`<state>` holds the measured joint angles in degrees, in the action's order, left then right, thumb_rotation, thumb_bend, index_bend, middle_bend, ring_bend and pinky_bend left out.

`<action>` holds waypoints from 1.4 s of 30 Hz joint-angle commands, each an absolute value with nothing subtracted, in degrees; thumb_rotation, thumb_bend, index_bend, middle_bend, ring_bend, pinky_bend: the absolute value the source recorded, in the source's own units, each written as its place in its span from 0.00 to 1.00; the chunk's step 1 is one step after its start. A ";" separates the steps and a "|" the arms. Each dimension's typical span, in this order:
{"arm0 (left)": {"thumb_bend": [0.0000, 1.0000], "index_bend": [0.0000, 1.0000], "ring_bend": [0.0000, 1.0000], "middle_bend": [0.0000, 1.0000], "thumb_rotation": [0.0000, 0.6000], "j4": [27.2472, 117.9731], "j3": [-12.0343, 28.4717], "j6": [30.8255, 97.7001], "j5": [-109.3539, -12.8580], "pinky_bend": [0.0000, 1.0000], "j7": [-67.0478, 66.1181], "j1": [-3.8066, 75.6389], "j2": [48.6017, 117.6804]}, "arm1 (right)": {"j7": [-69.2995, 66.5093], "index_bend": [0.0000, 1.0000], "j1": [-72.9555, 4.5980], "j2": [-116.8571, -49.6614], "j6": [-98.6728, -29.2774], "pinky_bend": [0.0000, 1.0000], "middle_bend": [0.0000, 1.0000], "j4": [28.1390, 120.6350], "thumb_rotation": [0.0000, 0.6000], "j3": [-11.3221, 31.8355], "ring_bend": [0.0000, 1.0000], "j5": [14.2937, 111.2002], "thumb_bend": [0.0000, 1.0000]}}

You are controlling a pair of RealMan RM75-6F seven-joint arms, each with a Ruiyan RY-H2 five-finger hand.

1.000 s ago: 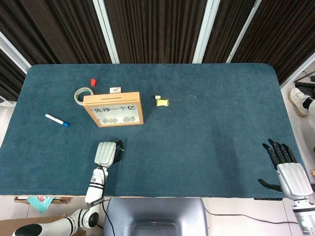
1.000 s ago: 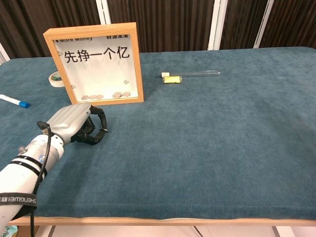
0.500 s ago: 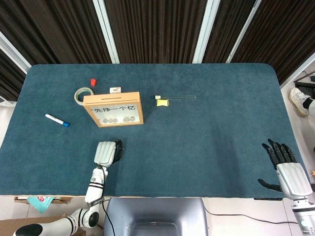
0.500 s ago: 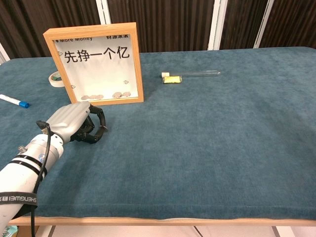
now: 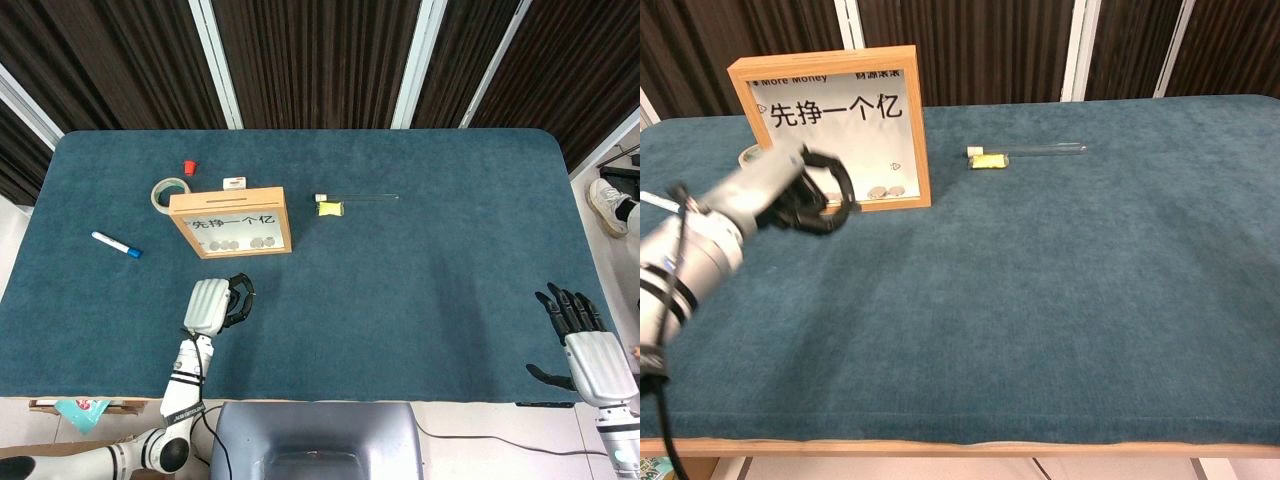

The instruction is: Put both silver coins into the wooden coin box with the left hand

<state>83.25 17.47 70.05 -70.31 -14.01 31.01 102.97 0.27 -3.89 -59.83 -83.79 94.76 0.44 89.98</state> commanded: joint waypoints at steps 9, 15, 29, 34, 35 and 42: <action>0.39 0.61 1.00 1.00 1.00 110.63 33.92 77.96 -56.17 1.00 -32.08 33.46 86.66 | 0.95 0.00 -4.43 -60.21 -82.90 0.00 0.00 94.98 1.00 0.23 0.00 90.43 0.20; 0.39 0.61 1.00 1.00 1.00 109.15 39.26 77.85 -46.76 1.00 -33.62 38.59 86.58 | 0.43 0.00 -4.37 -59.76 -82.76 0.00 0.00 95.11 1.00 0.21 0.00 90.06 0.20; 0.39 0.61 1.00 1.00 1.00 97.47 43.08 73.32 -29.93 1.00 -31.91 48.61 87.78 | -3.14 0.00 -3.73 -58.43 -84.12 0.00 0.00 94.51 1.00 0.33 0.00 90.22 0.20; 0.39 0.61 1.00 1.00 1.00 93.48 42.48 72.71 -27.61 1.00 -31.19 51.07 88.46 | -4.19 0.00 -3.56 -58.19 -84.43 0.00 0.00 94.15 1.00 0.49 0.00 90.00 0.20; 0.39 0.61 1.00 1.00 1.00 93.01 42.32 72.54 -27.26 1.00 -31.02 51.35 88.51 | -4.28 0.00 -3.58 -58.17 -84.38 0.00 0.00 94.13 1.00 0.52 0.00 89.93 0.20; 0.39 0.61 1.00 1.00 1.00 89.16 40.35 70.81 -25.73 1.00 -29.43 53.07 89.08 | -3.77 0.00 -3.89 -58.37 -83.69 0.00 0.00 94.17 1.00 0.47 0.00 89.94 0.20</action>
<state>89.97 40.89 71.25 -26.00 -29.92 52.64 88.77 -3.83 -3.85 -58.34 -83.75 94.16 0.47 89.93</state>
